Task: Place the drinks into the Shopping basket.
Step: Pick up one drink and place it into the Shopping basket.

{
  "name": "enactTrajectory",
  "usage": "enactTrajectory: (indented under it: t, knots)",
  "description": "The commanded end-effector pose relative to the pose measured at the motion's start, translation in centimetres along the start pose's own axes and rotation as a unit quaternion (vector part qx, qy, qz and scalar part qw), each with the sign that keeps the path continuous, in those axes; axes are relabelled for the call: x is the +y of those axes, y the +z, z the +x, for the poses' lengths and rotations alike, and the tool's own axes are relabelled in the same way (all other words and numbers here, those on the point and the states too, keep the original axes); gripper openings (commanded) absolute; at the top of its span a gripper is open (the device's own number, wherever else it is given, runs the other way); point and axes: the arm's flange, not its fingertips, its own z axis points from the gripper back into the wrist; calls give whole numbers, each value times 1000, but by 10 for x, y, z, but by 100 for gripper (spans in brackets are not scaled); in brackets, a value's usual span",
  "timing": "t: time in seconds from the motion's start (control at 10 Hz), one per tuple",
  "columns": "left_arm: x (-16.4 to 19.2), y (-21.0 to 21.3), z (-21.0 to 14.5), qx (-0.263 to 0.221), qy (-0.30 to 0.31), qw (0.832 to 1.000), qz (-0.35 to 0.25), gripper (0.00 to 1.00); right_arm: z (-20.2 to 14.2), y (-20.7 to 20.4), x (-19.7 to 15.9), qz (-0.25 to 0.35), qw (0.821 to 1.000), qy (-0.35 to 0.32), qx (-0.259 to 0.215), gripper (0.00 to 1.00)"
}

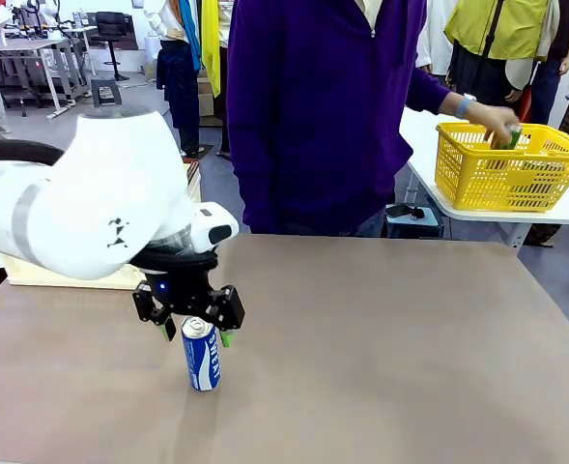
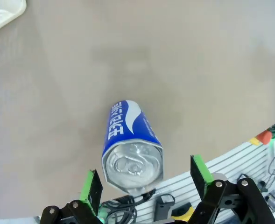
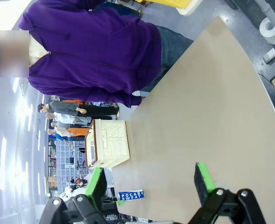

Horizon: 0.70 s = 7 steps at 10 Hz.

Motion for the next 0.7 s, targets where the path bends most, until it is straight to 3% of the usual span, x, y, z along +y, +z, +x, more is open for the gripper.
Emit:
enactTrajectory:
  t: [0.0, 0.3, 0.5, 0.6]
  knots:
    - [-3, -5, 13, 2, 25, 999, 31, 100, 2, -1, -1, 16, 1000, 13, -6, 100]
    - [-6, -12, 15, -15, 14, 999, 35, 100, 2, -1, -1, 16, 1000, 13, -6, 100]
    - [-6, -15, 18, 1, 17, 999, 45, 100, 2, -1, -1, 16, 1000, 13, -6, 100]
    - [-7, -15, 18, 3, 20, 998, 51, 72, 2, -1, -1, 16, 1000, 13, -6, 100]
